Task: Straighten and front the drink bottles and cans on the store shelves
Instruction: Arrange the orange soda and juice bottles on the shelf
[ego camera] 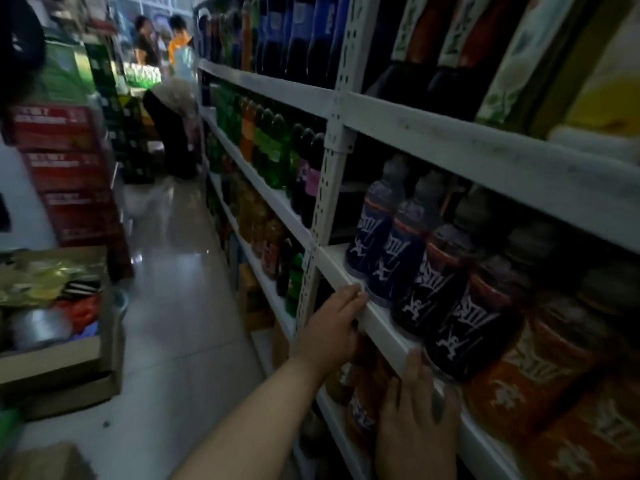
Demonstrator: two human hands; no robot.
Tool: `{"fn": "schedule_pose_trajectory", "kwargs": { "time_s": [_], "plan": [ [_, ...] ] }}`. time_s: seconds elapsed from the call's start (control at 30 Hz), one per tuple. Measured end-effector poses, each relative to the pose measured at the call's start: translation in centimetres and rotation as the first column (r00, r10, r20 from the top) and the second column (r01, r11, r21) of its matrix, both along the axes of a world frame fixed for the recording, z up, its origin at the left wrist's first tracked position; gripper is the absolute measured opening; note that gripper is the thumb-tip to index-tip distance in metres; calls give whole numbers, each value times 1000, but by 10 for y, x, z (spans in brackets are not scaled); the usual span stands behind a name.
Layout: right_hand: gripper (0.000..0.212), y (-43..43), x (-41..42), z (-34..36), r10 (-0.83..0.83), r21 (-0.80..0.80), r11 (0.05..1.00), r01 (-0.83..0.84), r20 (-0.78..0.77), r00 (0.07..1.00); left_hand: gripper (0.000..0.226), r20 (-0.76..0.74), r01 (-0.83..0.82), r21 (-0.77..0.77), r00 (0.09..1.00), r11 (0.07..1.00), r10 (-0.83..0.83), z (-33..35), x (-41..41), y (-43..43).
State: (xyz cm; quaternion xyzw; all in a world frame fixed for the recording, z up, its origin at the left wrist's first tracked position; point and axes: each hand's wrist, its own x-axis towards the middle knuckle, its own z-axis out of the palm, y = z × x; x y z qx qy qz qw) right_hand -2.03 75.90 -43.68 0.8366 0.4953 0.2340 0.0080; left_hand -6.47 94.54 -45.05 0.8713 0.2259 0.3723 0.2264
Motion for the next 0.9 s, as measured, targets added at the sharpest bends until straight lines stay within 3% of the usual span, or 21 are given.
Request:
{"fn": "schedule_pose_trajectory", "kwargs": {
  "time_s": [0.1, 0.2, 0.33, 0.5, 0.67, 0.8, 0.9],
  "plan": [
    [56, 2, -10, 19, -134, -279, 955, 100, -106, 985, 71, -264, 65, -143, 959, 988, -101, 23, -14, 0],
    [65, 4, -21, 35, -288, -462, 863, 205, -116, 951, 90, -554, 73, -207, 813, 976, -178, 50, -22, -2],
    [71, 19, -31, 54, -363, -574, 791, 211, -164, 917, 92, -616, 85, -303, 742, 949, -263, 73, -41, 9],
    [59, 89, -69, 89, -390, -479, 849, 222, -286, 875, 66, -483, 36, -524, 810, 851, -332, 78, -117, 77],
    [62, 182, -95, 125, -181, -266, 963, 41, -528, 830, 20, -508, -80, -523, 829, 849, -234, 97, -167, 176],
    [52, 252, -94, 161, 10, 44, 998, 44, -814, 581, 32, -446, -98, -533, 877, 840, -180, 129, -162, 230],
    [50, 302, -80, 182, 104, 218, 964, 153, -838, 536, 34, -383, -60, -524, 908, 850, -172, 149, -142, 266]
  ]
}}
